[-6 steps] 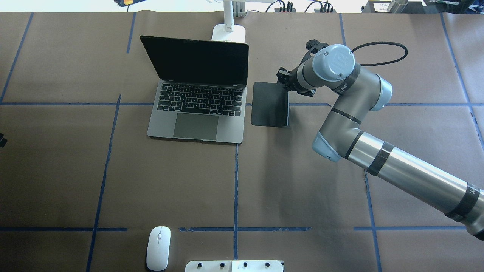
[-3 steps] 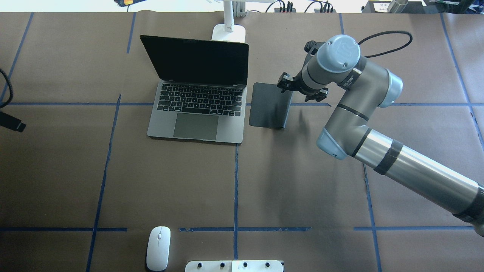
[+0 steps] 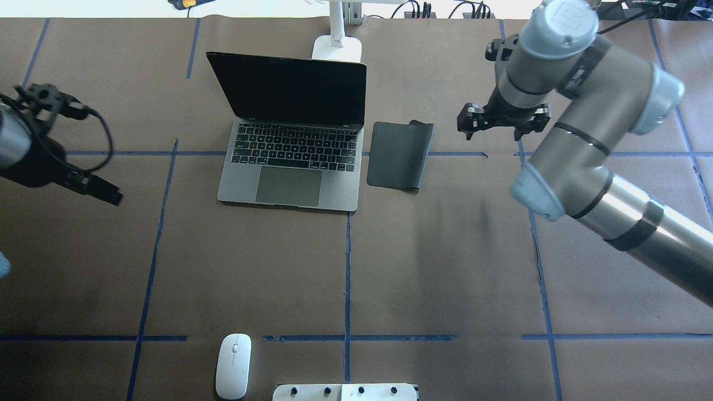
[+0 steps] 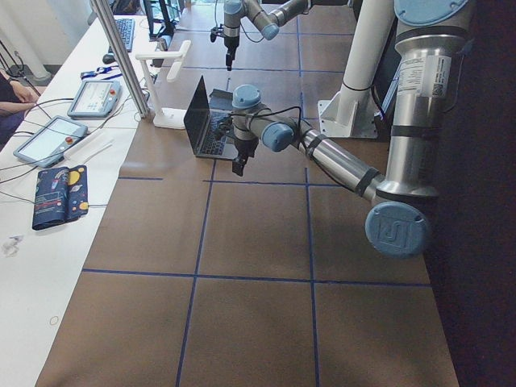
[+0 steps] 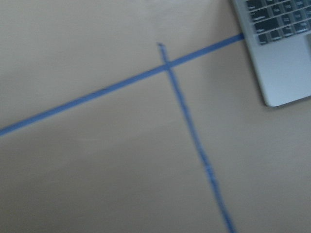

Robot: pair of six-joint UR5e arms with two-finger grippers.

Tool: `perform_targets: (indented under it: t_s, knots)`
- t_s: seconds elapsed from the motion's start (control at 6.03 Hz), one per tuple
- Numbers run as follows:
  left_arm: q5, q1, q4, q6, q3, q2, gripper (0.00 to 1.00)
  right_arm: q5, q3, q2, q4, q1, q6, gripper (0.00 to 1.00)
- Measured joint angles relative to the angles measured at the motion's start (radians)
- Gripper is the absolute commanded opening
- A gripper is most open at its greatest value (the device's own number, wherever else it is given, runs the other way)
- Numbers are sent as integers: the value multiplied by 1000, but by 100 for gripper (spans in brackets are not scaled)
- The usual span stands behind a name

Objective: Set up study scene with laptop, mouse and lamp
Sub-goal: 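Release the pad and retract the right arm while the left reaches the mouse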

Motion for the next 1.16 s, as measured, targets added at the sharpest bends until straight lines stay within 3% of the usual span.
perform_targets:
  t_s: [0.33, 0.83, 1.16]
  knots:
    - [195, 230, 0, -250, -27, -46, 100, 118, 108, -205, -13, 161, -345, 100]
    - [463, 571, 0, -614, -64, -46, 100, 255, 154, -522, -13, 509, -950, 100]
    - [510, 707, 1, -762, -74, -48, 100, 267, 159, -623, -14, 631, -1122, 100]
